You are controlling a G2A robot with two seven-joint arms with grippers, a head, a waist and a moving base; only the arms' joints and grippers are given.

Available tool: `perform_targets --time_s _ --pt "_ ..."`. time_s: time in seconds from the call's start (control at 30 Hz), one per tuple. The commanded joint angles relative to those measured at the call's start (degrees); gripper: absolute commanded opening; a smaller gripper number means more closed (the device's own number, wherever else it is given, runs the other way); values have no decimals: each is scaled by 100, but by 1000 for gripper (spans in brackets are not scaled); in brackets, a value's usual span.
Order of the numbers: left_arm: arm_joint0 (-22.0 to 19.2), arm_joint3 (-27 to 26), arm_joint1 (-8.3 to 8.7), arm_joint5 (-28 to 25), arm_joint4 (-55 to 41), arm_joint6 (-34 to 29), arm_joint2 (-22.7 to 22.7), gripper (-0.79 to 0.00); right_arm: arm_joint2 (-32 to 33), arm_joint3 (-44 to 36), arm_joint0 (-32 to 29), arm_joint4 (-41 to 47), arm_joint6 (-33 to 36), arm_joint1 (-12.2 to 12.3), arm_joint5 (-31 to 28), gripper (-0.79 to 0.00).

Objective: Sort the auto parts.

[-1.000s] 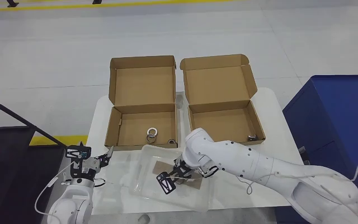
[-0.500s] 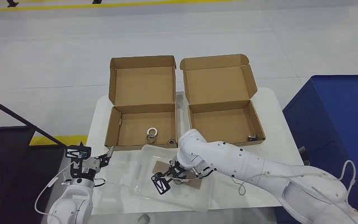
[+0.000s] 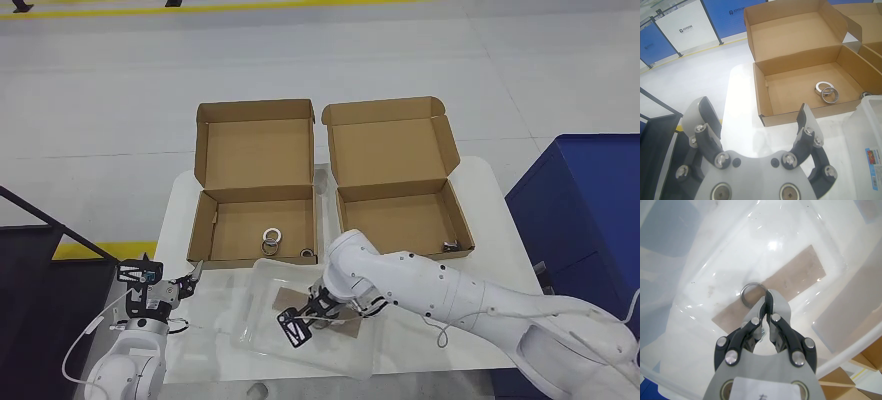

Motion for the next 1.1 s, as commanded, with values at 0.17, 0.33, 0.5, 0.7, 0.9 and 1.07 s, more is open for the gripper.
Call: perform_targets --time_s 0.17,0.33,0.5,0.7,0.9,1.07 --pt "0 0 0 0 0 0 0 0 0 -20 4 35 0 39 0 -548" --pt "0 0 0 0 0 0 0 0 0 73 -38 -66 0 -12 0 -539" --pt "0 0 0 0 0 0 0 0 0 218 -77 -94 0 -130 0 -539" --pt "0 0 0 0 0 0 0 0 0 426 -112 -166 0 -291 0 -545" --pt "0 0 0 0 0 0 0 0 0 753 -131 -268 0 -475 0 -566" --pt "0 0 0 0 0 0 0 0 0 813 -135 -278 0 -517 0 -754"
